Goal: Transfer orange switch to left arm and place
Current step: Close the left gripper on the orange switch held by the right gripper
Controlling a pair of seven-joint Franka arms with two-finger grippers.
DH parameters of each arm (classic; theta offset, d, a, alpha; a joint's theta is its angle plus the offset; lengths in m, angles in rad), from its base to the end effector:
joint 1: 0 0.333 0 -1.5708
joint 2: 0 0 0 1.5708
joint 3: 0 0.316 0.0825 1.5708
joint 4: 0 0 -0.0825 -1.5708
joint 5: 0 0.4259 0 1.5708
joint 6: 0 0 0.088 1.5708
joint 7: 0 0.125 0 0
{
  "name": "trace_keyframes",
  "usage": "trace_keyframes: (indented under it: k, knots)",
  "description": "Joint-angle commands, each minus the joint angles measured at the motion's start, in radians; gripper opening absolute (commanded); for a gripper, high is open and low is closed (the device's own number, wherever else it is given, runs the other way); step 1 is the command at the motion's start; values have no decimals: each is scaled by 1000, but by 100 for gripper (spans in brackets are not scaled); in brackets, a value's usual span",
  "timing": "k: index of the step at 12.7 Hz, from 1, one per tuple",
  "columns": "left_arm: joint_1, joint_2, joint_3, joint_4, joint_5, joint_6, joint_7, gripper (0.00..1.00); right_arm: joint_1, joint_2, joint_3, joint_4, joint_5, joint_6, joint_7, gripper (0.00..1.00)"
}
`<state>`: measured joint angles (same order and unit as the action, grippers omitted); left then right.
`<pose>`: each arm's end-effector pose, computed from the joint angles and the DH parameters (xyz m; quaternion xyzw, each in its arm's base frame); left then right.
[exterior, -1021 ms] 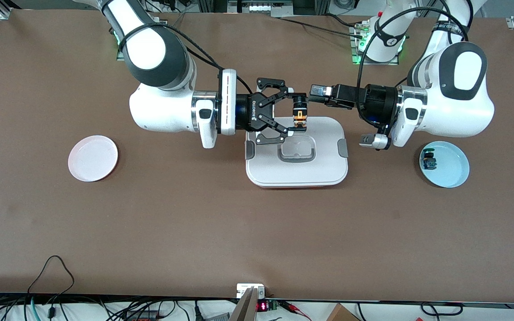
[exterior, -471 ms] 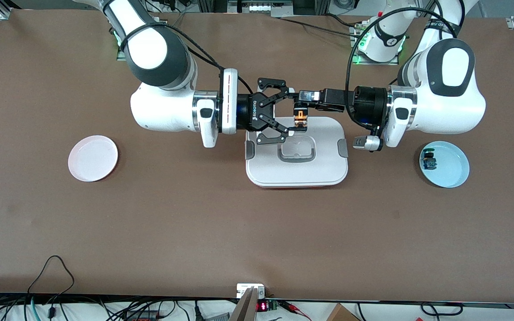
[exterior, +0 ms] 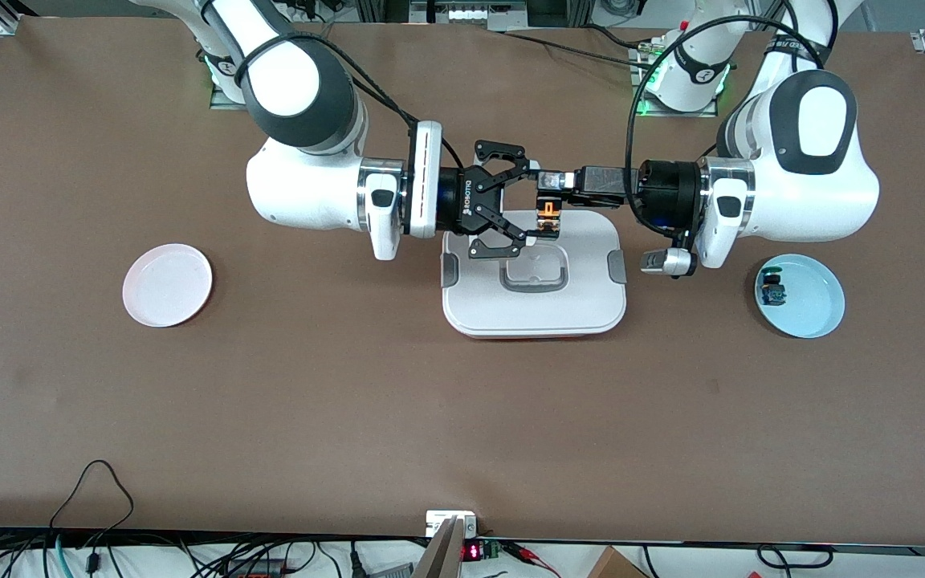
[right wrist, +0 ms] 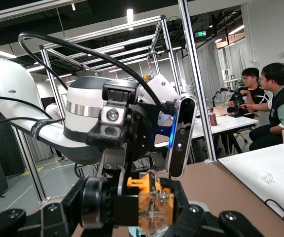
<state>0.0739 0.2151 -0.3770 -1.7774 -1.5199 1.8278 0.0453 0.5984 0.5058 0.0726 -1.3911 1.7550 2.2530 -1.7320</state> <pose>0.6186 -0.2784 0.4898 0.7242 0.1010 -0.1472 0.6660 0.6064 0.5181 0.4735 -0.5726 -0.4381 -0.4411 0.5344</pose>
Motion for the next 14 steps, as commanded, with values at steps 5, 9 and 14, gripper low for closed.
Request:
trace_keyframes:
  k: [5, 9, 14]
  knots:
    - [6, 50, 1, 27, -11, 7, 97, 83, 7, -12, -8, -12, 24, 5, -12, 5]
    - [14, 49, 7, 44, -11, 2, 94, 54, 14, -19, -13, -29, 26, 5, -17, 5]
    - [17, 49, 9, 50, 26, -2, 96, 11, 14, -19, -14, -31, 24, 5, -20, 5]
